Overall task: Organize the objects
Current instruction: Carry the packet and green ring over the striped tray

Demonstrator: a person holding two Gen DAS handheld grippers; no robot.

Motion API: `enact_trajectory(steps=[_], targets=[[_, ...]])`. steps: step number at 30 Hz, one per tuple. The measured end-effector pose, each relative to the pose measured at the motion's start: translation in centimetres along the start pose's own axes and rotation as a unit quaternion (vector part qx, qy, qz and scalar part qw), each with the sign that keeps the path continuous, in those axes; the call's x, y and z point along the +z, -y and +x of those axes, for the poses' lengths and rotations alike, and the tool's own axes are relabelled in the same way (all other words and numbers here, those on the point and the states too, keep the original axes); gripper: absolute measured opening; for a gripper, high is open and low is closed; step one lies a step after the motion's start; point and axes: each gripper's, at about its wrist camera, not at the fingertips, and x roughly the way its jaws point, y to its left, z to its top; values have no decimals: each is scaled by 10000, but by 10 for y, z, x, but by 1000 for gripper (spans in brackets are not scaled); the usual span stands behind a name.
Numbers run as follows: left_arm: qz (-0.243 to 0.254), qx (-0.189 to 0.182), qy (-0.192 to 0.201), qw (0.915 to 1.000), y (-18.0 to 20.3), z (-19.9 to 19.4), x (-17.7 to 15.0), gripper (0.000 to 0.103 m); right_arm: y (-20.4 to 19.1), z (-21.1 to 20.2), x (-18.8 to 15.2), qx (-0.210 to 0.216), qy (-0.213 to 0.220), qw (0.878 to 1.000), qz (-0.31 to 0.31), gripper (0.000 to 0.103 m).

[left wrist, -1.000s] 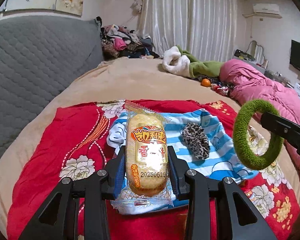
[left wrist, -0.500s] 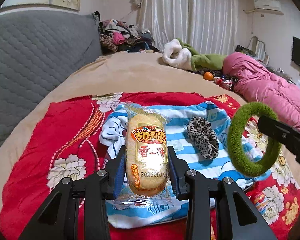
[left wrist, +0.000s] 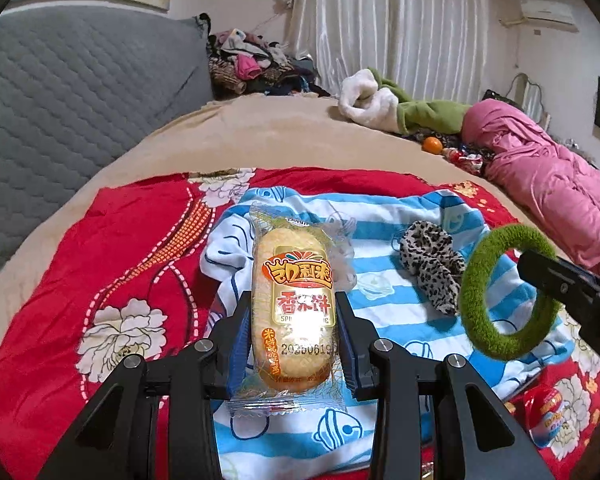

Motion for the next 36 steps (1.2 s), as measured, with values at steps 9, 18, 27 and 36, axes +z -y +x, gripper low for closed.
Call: enact_trajectory(steps=[9,18,27,36], targets=[[92,-47,-71,9999,11,13,-5,39,2,17,-7,-46,-99,9999,-11,17],[149,18,-209,9997,14,27,-13,39,5,26,-12,-51,-188,9998,12,17],[174,47,-336,9993,16,36,-17,39,6,35,-17,-68,-326,9994,12,17],[200,50,-427,9989,18,42,-20,39,2,46,-21,-106,-473,9988,-75,17]])
